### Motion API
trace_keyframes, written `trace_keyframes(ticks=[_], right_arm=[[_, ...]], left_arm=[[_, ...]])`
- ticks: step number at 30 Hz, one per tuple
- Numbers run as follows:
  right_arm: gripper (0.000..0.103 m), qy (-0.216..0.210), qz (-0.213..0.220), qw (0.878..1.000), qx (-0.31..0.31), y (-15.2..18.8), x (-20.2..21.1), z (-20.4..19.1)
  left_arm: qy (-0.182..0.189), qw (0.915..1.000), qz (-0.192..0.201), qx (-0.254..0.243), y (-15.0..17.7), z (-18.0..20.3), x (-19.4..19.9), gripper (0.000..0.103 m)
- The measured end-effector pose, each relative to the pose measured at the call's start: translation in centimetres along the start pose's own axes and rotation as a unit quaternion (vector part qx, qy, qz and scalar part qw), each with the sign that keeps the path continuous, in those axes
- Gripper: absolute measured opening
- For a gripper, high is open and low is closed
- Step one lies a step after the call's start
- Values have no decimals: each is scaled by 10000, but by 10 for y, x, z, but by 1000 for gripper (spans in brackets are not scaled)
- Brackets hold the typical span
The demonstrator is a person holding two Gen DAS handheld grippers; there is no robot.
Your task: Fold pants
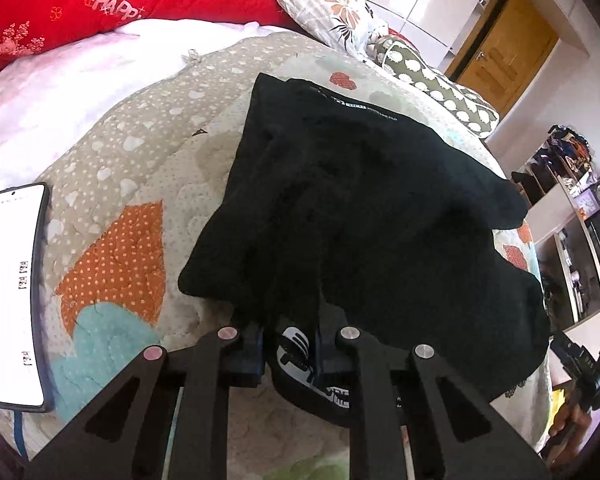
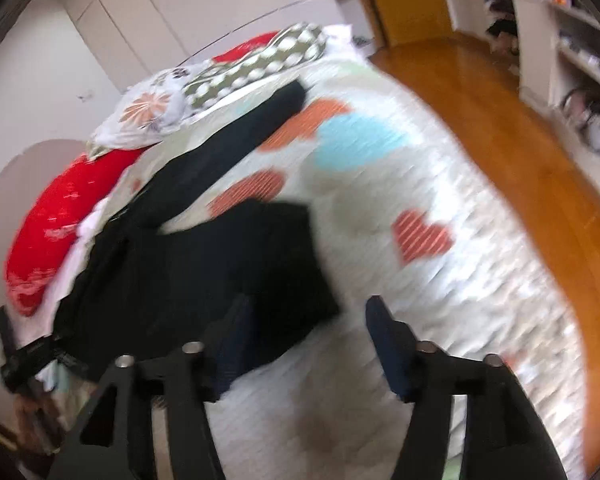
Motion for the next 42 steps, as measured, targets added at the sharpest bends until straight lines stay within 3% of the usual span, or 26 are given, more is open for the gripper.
trace_keyframes(ticks=[5, 9, 10, 11, 12, 17, 18, 19, 21, 23, 27, 29, 32, 35, 42], right_arm=[[63, 149, 132, 9998, 7, -19, -22, 5], [55, -100, -207, 9994, 246, -14, -54, -11], [43, -36, -156, 9991, 395, -12, -57, -14], [16, -36, -112, 9983, 563, -9, -56, -18], [8, -235, -157, 9980, 573, -8, -53, -21], [7, -222, 363, 9980, 463, -12, -3, -11], [7, -176, 463, 9979, 418, -12, 9, -5], [7, -53, 490, 9977, 456, -12, 12, -1], [7, 353, 404, 9968, 584, -11, 5, 8], [8, 497, 131, 9972, 536, -7, -13, 16], [17, 853, 268, 9945, 541, -9, -7, 16], [31, 875, 470, 9934, 567, -15, 7, 11], [37, 463, 634, 9935, 823, -20, 24, -14], [38, -59, 438, 9920, 1184, -10, 19, -48], [38, -738, -335, 9810, 1765, 34, -33, -115]], left_arm=[[-52, 10000, -72, -8, 1, -2, -6, 15], [-96, 9999, -90, 76, 4, -4, -11, 16], [-105, 9999, -85, 88, 4, -4, -11, 16], [-114, 9999, -81, 86, 5, -3, -11, 16], [-117, 9999, -68, 74, 5, -2, -9, 16], [175, 9998, 55, 118, 7, 2, 12, 18], [190, 9998, 15, 106, 9, 3, 11, 21], [136, 9999, -65, 70, 13, 5, 7, 30], [-26, 9998, -196, 65, 21, 5, -3, 39], [-36, 9997, -168, 145, 25, 3, -3, 39], [-267, 9995, -186, 15, 24, 0, 20, 51], [-342, 9994, -67, -73, 21, -1, 34, 53], [-652, 9974, 206, -238, 13, 1, 54, 54], [-564, 9971, 422, -285, 3, 8, 61, 57], [-600, 9971, 47, -463, -3, 21, 7, 59]])
Point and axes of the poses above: each gripper's, at about its wrist camera, not at the fingertips, and x roughly against the way its jaws point, z to its right, y to its underside, the point moved 4 cm from there along -x, roughly the way its jaws point, and after that the axes turned 10 degrees about -x, right-handed, at the moved point
